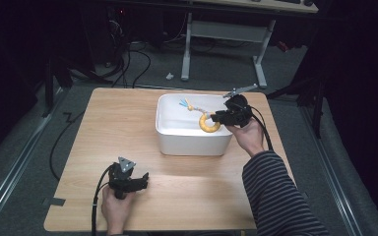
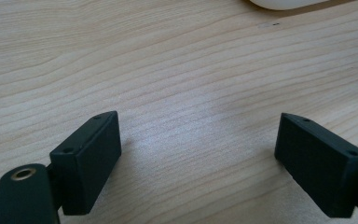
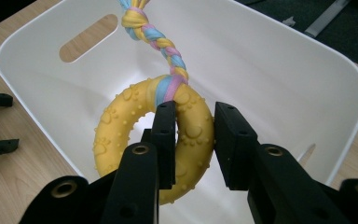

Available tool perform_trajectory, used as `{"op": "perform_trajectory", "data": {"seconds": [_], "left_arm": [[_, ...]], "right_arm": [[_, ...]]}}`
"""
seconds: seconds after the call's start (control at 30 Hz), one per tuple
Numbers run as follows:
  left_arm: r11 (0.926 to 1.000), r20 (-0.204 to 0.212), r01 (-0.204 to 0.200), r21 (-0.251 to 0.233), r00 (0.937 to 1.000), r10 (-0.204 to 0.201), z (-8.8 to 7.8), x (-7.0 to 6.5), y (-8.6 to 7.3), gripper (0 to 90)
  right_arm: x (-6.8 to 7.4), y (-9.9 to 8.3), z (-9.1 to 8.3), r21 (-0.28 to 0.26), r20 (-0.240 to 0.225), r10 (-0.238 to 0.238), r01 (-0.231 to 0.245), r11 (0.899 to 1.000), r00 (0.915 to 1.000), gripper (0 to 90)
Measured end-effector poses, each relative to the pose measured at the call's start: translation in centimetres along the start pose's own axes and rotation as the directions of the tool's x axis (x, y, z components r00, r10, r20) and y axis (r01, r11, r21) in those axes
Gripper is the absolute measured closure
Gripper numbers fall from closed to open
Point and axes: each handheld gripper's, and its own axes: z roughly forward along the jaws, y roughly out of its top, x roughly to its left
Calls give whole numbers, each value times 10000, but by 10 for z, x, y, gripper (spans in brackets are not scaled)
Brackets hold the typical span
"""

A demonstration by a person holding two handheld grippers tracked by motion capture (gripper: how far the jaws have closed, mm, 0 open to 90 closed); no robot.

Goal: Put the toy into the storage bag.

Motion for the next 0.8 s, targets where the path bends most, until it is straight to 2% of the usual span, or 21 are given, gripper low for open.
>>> {"op": "perform_trajectory", "data": {"seconds": [0.8], "left_arm": [[10000, 1, 0, 0, 10000, 0, 0, 0, 0, 148]], "right_arm": [[6, 1, 21, 574, -94, -185, 190, 9982, 9998, 708]]}}
